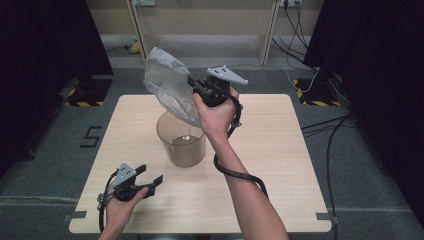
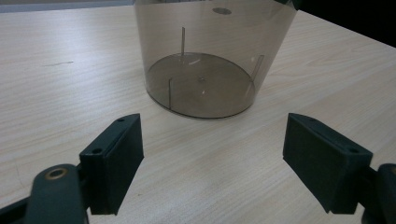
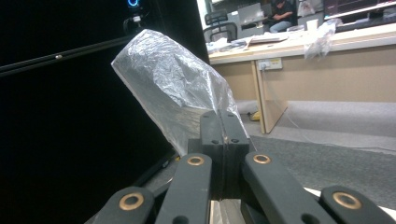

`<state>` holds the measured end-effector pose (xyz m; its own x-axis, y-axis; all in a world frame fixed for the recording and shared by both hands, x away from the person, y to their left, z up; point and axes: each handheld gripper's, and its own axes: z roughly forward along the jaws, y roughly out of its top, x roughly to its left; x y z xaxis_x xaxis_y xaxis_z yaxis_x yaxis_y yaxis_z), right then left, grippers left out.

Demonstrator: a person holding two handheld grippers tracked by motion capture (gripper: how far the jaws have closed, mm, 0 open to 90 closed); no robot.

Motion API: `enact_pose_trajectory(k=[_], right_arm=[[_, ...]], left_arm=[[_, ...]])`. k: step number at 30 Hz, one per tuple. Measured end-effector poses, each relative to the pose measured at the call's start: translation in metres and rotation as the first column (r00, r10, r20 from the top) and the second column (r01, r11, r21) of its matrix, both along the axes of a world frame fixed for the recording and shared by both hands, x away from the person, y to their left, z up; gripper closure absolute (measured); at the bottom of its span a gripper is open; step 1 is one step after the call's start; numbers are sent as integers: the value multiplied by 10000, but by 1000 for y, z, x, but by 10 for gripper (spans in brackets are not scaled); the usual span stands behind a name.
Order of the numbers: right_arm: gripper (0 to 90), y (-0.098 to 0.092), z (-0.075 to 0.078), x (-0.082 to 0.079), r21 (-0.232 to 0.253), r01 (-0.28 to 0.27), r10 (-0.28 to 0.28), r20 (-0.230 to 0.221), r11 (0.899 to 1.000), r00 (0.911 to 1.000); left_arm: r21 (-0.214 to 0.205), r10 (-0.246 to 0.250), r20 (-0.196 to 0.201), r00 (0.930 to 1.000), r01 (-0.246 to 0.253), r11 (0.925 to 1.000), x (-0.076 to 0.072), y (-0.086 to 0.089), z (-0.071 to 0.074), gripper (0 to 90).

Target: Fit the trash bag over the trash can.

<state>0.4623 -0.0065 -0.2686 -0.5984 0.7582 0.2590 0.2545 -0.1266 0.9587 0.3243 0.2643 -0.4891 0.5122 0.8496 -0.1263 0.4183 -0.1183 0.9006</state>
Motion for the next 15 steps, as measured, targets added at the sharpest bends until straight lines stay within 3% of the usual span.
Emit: enact_pose_trajectory(k=[7,12,15], right_arm=[[900,12,-10,6,-4,-190,190,-303,9998,9994],[900,17,-31,17,-603,-378,309,-1120,9975,9932],[848,17,-42,21,-1024,-490,333,-1493,9935,9882]], left_arm=[[-42,63,12,10000,-63,10000,0,2,0,195],[-71,78,41,10000,-78,9999,1,2,0,195],[-66,97,45,9999,-97,9999,1,3,0,195]])
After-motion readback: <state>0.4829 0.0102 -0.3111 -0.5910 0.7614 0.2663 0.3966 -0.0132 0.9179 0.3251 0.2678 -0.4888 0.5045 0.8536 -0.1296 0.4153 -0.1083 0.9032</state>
